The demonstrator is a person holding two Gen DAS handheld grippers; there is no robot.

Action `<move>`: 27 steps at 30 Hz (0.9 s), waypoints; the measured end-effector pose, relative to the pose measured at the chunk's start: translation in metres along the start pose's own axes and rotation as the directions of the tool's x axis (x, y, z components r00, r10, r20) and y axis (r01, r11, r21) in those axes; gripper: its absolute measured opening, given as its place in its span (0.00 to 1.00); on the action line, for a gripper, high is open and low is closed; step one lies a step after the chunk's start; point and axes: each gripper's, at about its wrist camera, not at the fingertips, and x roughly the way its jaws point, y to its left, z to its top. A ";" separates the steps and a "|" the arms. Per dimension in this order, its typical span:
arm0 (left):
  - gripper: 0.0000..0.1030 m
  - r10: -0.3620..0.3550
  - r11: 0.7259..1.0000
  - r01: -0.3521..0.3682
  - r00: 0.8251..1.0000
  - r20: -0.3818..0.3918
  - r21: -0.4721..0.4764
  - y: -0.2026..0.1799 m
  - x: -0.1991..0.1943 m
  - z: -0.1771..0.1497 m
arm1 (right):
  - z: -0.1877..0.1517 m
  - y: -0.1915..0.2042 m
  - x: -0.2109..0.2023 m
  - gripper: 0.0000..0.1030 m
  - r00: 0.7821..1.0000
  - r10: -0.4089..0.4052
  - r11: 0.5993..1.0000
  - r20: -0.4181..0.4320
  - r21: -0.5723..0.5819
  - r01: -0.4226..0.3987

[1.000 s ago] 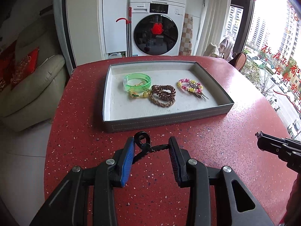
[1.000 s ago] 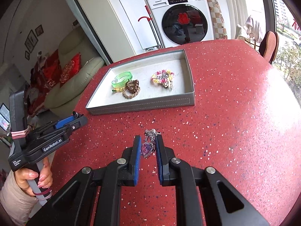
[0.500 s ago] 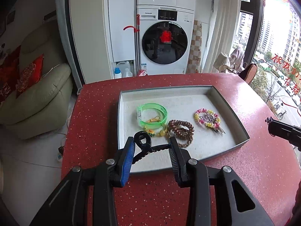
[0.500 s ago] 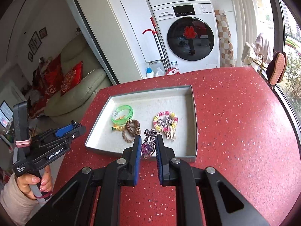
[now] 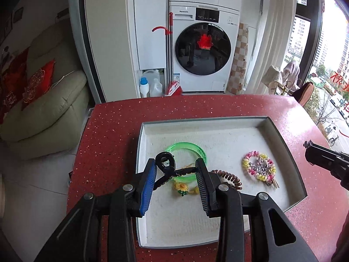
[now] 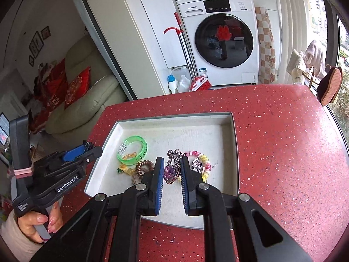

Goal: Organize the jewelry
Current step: 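Carry the black claw clip to the tray while the right tool carries the pendant there, then release the claw clip in the tray while the right tool releases the pendant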

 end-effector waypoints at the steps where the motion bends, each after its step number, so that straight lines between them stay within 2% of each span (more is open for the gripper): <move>1: 0.54 0.002 1.000 -0.002 1.000 -0.010 0.006 -0.002 0.006 -0.005 | -0.002 -0.001 0.006 0.16 1.000 0.000 1.000 -0.010 0.003 0.000; 8: 0.54 0.007 1.000 -0.006 0.998 -0.067 0.006 -0.009 0.036 -0.027 | -0.013 -0.008 0.034 0.16 0.998 -0.012 1.000 -0.062 0.015 0.013; 21: 0.54 0.032 0.999 -0.029 0.996 -0.085 0.040 -0.018 0.053 -0.045 | -0.025 -0.022 0.063 0.16 0.993 -0.055 0.998 -0.106 0.027 0.058; 27: 0.54 0.038 0.999 -0.035 0.996 -0.084 0.039 -0.021 0.057 -0.049 | -0.027 -0.021 0.063 0.16 0.994 -0.063 0.998 -0.094 0.015 0.065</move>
